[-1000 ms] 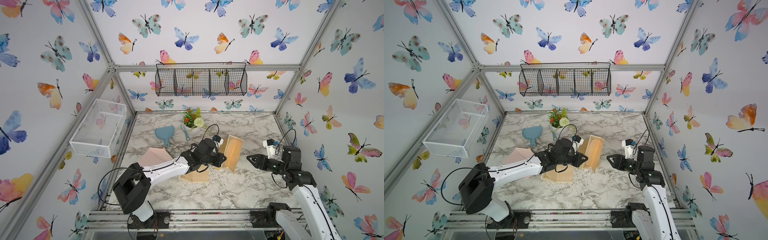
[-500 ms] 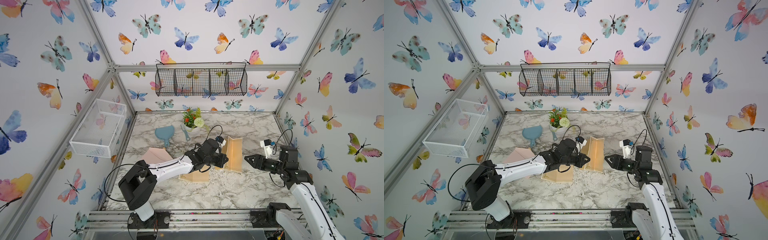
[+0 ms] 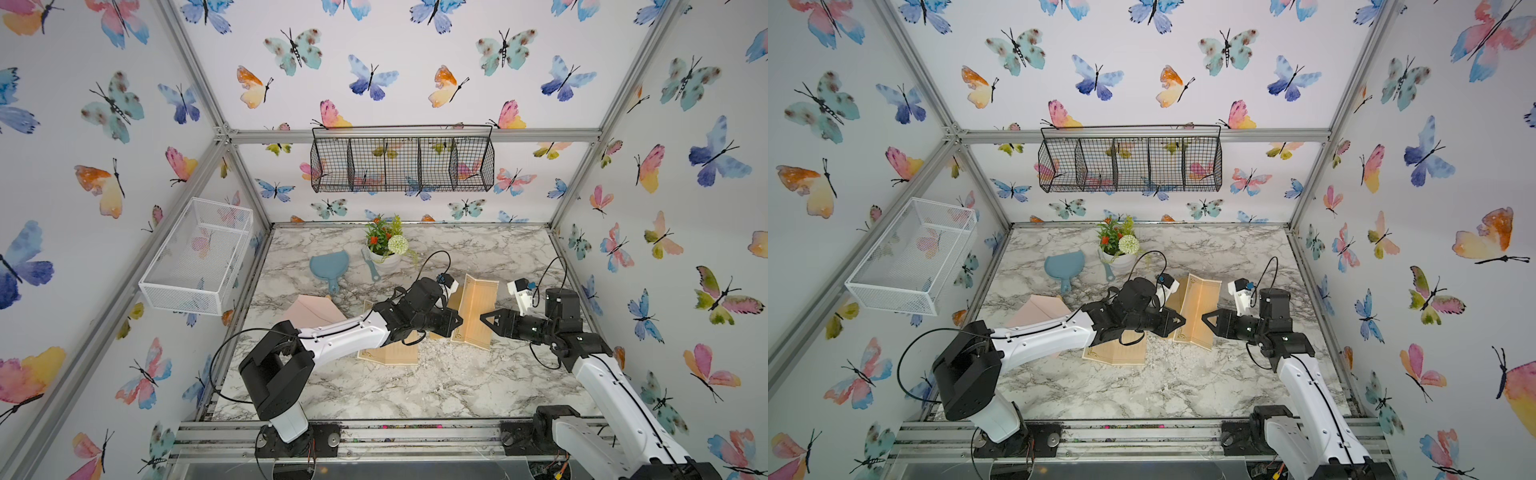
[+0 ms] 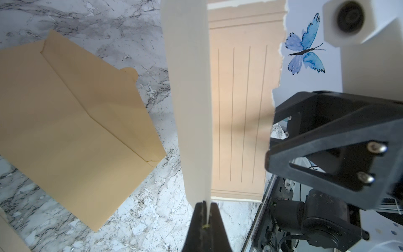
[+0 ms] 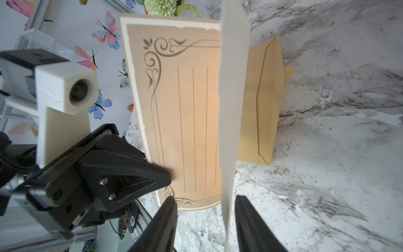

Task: Take the letter paper out of the envelope
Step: Unfold the letter paper.

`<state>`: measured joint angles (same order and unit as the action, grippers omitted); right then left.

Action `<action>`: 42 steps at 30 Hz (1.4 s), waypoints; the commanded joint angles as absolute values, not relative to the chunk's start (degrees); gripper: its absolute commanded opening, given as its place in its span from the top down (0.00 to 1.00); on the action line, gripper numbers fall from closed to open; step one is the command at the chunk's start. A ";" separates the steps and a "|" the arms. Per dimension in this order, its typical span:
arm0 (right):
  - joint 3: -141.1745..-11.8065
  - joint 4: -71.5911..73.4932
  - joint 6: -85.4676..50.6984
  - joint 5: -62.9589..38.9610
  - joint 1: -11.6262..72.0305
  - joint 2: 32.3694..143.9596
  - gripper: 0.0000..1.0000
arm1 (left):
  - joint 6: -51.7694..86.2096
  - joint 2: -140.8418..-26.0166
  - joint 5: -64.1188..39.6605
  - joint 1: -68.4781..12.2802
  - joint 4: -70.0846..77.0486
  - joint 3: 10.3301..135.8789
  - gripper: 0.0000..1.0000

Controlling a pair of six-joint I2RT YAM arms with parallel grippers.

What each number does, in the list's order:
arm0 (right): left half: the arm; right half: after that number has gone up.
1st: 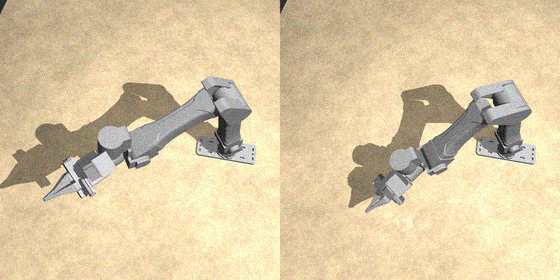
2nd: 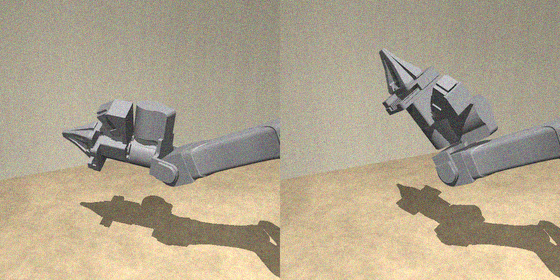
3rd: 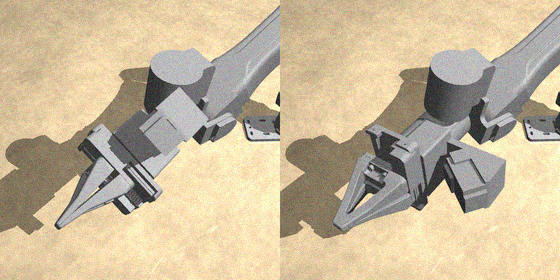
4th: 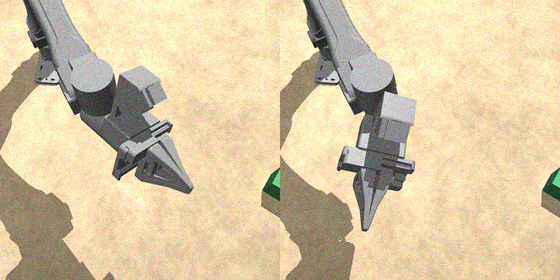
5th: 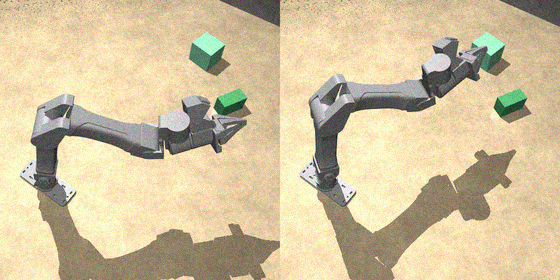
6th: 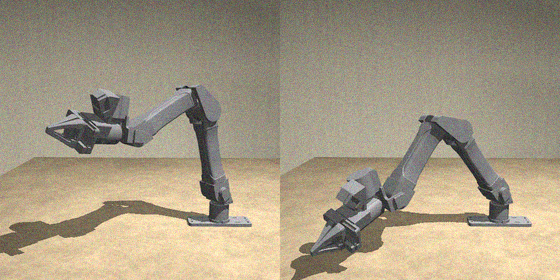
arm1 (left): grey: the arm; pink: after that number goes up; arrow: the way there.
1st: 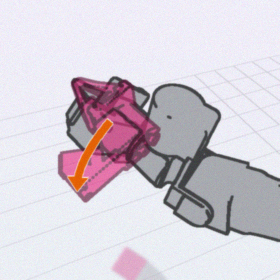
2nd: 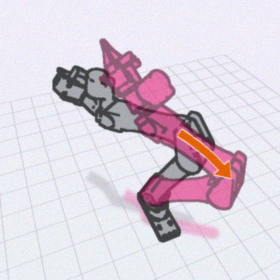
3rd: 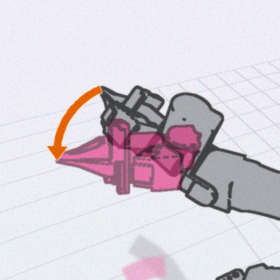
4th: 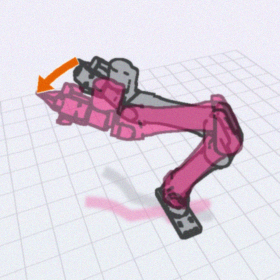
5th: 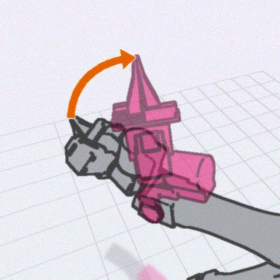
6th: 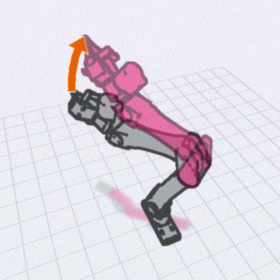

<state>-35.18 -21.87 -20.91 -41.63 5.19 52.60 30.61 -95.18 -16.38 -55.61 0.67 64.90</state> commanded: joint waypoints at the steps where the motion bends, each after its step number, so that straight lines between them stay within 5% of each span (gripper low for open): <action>1: -34.30 -20.28 -20.59 -40.36 5.63 53.09 0.69 | 29.45 -93.95 -18.46 -55.84 2.20 64.45 1.00; 8: -35.32 -22.03 -19.62 -38.85 5.66 51.77 0.99 | 28.92 -89.73 -16.61 -54.53 1.86 61.18 1.00; 42: -37.22 -27.13 -16.70 -33.31 5.63 51.50 0.99 | 28.52 -76.04 -16.95 -42.81 0.52 48.13 1.00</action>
